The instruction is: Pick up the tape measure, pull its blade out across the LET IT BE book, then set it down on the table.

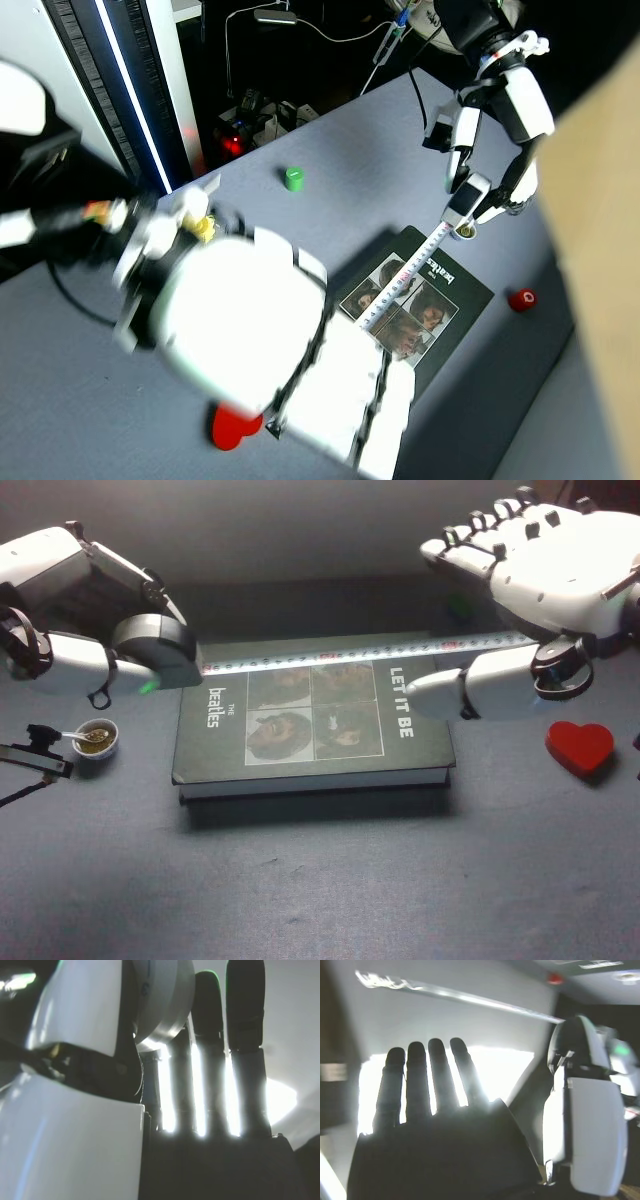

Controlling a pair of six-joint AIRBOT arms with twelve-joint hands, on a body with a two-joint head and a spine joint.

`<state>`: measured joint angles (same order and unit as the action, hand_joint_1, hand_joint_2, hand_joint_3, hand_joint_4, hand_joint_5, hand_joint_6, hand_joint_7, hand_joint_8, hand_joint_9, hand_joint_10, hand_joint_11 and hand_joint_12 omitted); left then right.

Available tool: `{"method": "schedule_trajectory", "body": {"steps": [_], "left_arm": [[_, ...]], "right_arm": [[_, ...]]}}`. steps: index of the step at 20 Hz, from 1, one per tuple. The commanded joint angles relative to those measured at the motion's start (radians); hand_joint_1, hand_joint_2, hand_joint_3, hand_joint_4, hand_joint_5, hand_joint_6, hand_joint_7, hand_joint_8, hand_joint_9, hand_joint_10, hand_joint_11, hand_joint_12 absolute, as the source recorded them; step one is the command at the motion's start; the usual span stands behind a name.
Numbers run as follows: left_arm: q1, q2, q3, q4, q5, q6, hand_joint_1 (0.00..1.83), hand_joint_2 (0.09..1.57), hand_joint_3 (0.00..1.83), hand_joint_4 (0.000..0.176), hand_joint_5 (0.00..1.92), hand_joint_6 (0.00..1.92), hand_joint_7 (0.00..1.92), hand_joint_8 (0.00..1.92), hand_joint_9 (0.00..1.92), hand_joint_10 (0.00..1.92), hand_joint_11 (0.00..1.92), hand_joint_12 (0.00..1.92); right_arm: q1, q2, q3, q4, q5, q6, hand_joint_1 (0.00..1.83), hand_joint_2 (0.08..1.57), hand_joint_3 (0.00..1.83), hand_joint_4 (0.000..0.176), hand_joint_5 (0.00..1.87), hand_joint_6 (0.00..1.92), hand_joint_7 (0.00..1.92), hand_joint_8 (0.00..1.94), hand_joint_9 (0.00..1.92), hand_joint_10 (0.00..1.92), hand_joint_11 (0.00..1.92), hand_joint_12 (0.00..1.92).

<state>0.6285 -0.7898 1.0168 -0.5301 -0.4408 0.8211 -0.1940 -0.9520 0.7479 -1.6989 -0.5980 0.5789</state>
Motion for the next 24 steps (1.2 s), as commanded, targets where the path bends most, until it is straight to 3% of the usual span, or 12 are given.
{"method": "schedule_trajectory", "body": {"steps": [1,12,16,24], "left_arm": [[-0.004,0.000,0.012,0.011,-0.119,-0.016,1.38,1.10,0.00,0.000,1.00,0.73,1.04,0.89,0.93,1.26,0.97,0.87],[0.123,-0.031,0.142,0.117,-0.163,-0.130,1.38,1.09,0.00,0.000,1.04,0.69,1.04,0.86,0.94,1.25,0.97,0.89],[0.152,-0.040,0.177,0.118,-0.188,-0.139,1.38,1.09,0.00,0.000,1.04,0.69,1.04,0.86,0.94,1.25,0.97,0.88],[0.233,-0.081,0.254,0.185,-0.189,-0.203,1.38,1.09,0.00,0.000,1.04,0.68,1.04,0.86,0.94,1.25,0.98,0.89]], "right_arm": [[0.026,0.018,-0.006,-0.059,-0.033,0.001,0.00,0.98,0.00,0.003,0.00,0.00,0.00,0.00,0.00,0.00,0.00,0.00],[0.131,0.143,-0.160,-0.014,-0.096,-0.145,0.00,0.99,0.00,0.002,0.00,0.00,0.00,0.00,0.00,0.00,0.02,0.01],[0.164,0.131,-0.162,0.038,-0.113,-0.157,0.01,0.98,0.00,0.000,0.00,0.00,0.00,0.00,0.00,0.00,0.07,0.03],[0.118,0.108,-0.155,0.049,-0.067,-0.087,0.00,0.99,0.00,0.000,0.00,0.00,0.00,0.00,0.00,0.00,0.06,0.05]]}}
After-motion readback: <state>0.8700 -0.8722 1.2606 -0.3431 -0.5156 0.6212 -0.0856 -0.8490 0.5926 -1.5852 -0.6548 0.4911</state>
